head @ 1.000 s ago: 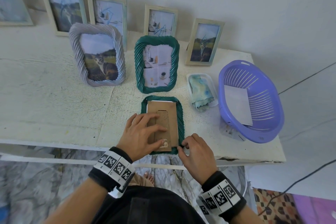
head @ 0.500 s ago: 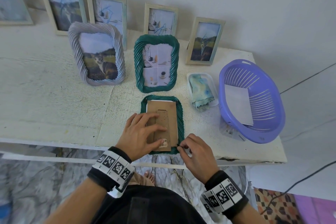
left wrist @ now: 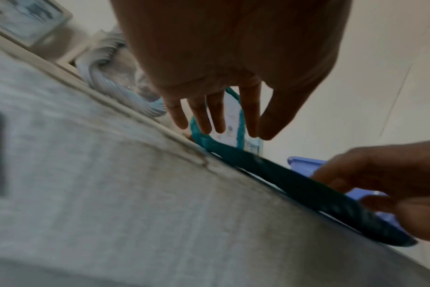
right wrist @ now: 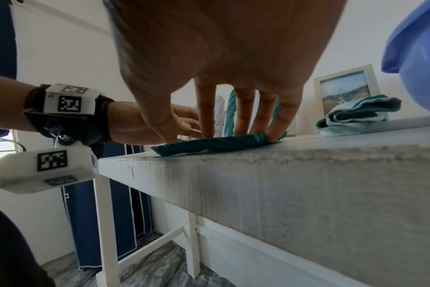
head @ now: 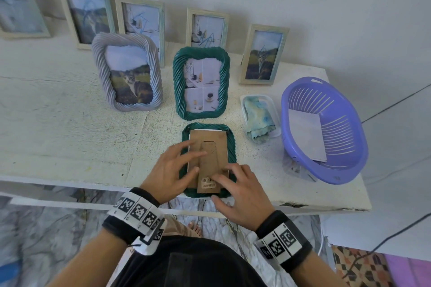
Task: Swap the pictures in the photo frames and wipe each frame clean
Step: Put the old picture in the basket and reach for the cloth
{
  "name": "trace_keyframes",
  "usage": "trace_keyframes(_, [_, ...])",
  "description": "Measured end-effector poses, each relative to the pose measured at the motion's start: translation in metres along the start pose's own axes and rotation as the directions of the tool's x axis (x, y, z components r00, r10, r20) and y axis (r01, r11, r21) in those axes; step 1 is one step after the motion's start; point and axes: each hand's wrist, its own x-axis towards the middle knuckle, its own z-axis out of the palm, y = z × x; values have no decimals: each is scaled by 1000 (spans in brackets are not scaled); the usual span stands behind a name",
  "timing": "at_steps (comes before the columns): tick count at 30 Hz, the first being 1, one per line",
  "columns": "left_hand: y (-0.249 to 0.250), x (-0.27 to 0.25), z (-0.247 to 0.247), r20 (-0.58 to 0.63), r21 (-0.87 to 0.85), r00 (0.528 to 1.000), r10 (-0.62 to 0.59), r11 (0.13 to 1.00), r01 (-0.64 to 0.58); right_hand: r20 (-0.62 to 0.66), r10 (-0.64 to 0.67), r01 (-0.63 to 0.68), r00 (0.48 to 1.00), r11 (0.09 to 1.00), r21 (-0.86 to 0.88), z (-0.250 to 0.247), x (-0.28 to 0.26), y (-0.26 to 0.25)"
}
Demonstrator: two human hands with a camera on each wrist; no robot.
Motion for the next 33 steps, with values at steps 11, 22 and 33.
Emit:
trace_keyframes(11, [-25,-28,-13,52,161,994,-99,983,90,-20,14,-12,1000,997,81,10,-1,3])
trace_keyframes(22, [-26,-23,-17,152,176,978,-143,978,115,-29,22,-19,999,995,97,12,-1,4])
trace_keyframes(33, [-24,-22,-17,154,200,973,-172,970,140,-39,23,-20,999,996,87,12,-2,4])
